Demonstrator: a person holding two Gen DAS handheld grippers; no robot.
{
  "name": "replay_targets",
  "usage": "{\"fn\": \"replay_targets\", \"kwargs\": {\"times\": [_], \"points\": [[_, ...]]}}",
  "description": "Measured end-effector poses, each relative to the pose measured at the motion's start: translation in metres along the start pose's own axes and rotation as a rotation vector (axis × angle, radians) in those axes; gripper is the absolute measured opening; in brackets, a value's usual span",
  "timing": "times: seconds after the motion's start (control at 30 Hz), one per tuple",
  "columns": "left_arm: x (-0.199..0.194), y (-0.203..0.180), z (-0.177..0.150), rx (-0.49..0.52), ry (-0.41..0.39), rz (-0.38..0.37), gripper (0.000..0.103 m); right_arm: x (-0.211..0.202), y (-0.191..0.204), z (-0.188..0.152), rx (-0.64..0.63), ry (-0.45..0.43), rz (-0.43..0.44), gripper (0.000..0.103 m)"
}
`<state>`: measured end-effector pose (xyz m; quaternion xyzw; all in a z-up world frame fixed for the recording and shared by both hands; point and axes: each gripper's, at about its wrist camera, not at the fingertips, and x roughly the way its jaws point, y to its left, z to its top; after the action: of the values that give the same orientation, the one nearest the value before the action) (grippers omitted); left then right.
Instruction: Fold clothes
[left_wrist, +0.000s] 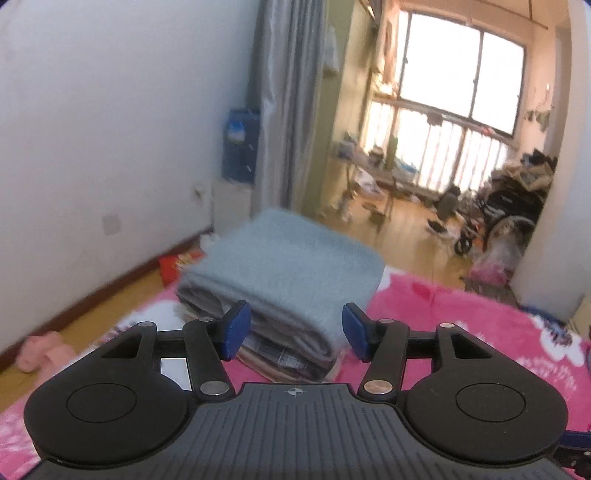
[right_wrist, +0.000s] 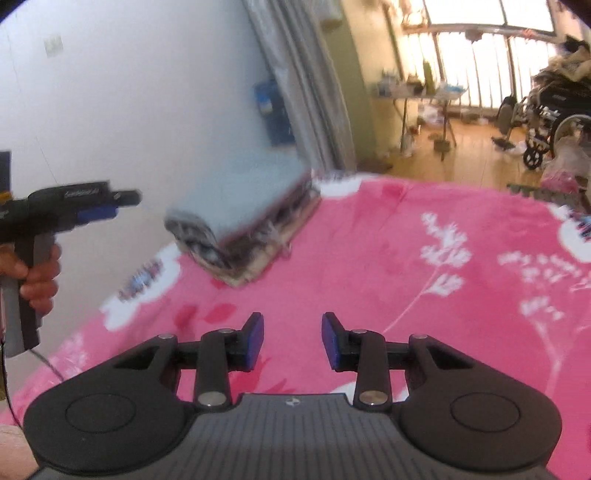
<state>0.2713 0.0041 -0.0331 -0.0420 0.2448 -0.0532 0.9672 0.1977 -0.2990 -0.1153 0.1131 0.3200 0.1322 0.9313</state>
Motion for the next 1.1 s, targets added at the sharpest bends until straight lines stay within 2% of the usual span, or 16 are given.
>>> {"fn": "replay_targets", "kwargs": {"times": [0.1,0.17,0.3,0.37,0.43,0.53,0.6,0.67,0.77,0.83,0.93,1.03,1.1], "points": [[-0.063,-0.023,0.053,0.08,-0.078,0.033,0.056,-0.039,-0.004,0.015,0.015,-0.066,0.023,0.04],[-0.106,-0.037,0.088,0.128,-0.13,0.041,0.062,-0.056,-0.002,0.026,0.048,-0.102,0.048,0.041],[-0.171,-0.056,0.128,0.152,-0.185,0.048,0.064,-0.078,0.016,0.039,0.081,-0.146,0.074,0.044],[-0.189,-0.057,0.124,0.151,-0.168,0.043,0.071,-0.086,0.028,0.043,0.082,-0.151,0.088,0.051],[-0.204,-0.057,0.119,0.15,-0.141,0.042,0.073,-0.094,0.042,0.048,0.076,-0.164,0.099,0.056],[-0.216,-0.057,0.1,0.155,-0.128,0.106,0.074,-0.102,0.065,0.058,0.052,-0.184,0.127,0.057],[-0.222,-0.053,0.087,0.113,-0.118,0.107,0.077,-0.108,0.081,0.065,0.033,-0.198,0.132,0.063],[-0.22,-0.05,0.077,0.065,-0.07,0.109,0.08,-0.117,0.094,0.071,0.006,-0.208,0.124,0.071],[-0.213,-0.039,0.07,-0.007,-0.001,0.11,0.08,-0.127,0.111,0.071,-0.058,-0.21,0.077,0.077],[-0.212,-0.03,0.068,-0.043,-0.015,0.118,0.083,-0.128,0.119,0.069,-0.094,-0.191,0.037,0.078],[-0.212,-0.021,0.065,-0.016,-0.09,0.227,0.087,-0.122,0.131,0.064,-0.128,-0.152,-0.008,0.078],[-0.199,-0.008,0.063,-0.006,-0.107,0.289,0.09,-0.114,0.146,0.061,-0.132,-0.121,-0.047,0.079],[-0.186,-0.001,0.066,0.038,-0.129,0.33,0.09,-0.106,0.156,0.06,-0.124,-0.107,-0.064,0.079]]}}
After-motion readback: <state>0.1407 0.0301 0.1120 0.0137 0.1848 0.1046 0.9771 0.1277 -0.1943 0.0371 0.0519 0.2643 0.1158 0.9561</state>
